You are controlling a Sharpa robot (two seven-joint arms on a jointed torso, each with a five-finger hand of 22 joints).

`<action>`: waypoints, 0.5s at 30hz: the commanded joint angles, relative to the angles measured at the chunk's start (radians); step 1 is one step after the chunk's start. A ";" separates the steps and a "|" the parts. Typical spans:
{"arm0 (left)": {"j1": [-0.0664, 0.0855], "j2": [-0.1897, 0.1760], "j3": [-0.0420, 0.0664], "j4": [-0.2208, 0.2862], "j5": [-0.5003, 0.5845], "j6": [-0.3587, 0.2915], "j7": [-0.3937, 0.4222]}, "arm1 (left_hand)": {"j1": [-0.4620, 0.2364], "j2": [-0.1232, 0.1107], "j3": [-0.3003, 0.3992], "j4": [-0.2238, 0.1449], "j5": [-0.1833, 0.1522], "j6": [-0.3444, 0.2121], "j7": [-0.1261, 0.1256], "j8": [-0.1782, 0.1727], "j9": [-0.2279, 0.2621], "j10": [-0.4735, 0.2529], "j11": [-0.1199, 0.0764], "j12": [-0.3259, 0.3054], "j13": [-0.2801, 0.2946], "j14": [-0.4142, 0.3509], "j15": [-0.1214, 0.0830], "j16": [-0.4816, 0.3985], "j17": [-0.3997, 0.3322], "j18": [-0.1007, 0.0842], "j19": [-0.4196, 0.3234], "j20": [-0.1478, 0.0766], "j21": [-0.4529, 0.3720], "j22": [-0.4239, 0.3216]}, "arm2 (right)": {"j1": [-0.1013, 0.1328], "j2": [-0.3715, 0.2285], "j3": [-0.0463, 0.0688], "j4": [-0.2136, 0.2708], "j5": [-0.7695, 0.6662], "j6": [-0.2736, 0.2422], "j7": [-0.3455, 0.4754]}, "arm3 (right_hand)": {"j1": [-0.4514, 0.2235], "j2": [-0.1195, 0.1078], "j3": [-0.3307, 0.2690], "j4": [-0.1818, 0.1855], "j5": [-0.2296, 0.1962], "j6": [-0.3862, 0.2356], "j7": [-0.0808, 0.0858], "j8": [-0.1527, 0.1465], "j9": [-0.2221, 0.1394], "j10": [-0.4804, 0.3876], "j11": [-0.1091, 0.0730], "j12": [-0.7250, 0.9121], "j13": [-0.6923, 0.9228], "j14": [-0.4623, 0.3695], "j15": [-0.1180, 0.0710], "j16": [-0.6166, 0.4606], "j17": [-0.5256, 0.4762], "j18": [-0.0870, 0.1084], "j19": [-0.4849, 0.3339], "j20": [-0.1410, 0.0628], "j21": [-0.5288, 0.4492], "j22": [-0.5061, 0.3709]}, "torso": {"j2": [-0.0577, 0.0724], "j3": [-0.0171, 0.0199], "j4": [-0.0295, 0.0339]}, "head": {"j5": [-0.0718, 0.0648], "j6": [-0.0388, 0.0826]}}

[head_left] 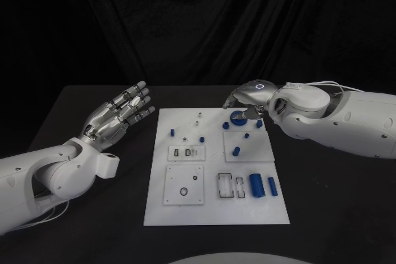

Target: Assemble the parts on the task board

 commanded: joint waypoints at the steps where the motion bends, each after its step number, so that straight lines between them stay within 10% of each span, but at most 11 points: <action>1: 0.002 0.003 0.001 -0.001 -0.005 0.018 0.120 | 0.009 -0.001 0.000 -0.006 0.005 -0.005 0.005 -0.007 -0.001 -0.005 0.006 -0.008 -0.001 0.000 0.006 0.000 0.000 0.013 0.002 0.005 0.004 0.001 | -0.007 -0.006 0.001 0.003 -0.059 -0.013 -0.015 | -0.005 -0.005 0.006 0.002 -0.002 0.007 0.000 -0.007 0.002 0.010 0.000 -0.006 0.001 0.004 0.001 0.003 0.001 -0.019 0.009 0.000 0.006 0.007 | 0.009 0.0010 0.0001 | 0.001 0.006; 15: 0.002 0.008 0.000 -0.009 -0.005 0.025 0.116 | 0.011 0.002 0.005 -0.010 0.006 -0.003 0.010 -0.008 -0.001 -0.006 0.010 -0.008 -0.001 0.003 0.011 0.001 0.001 0.012 0.004 0.005 0.005 0.001 | -0.032 -0.003 0.001 -0.004 -0.062 0.005 0.008 | -0.004 -0.010 0.023 0.002 0.022 0.007 -0.005 -0.018 0.005 0.040 0.000 -0.015 0.001 0.015 0.000 0.018 0.029 -0.026 0.019 0.001 0.040 0.060 | 0.003 -0.0024 0.0022 | 0.001 -0.004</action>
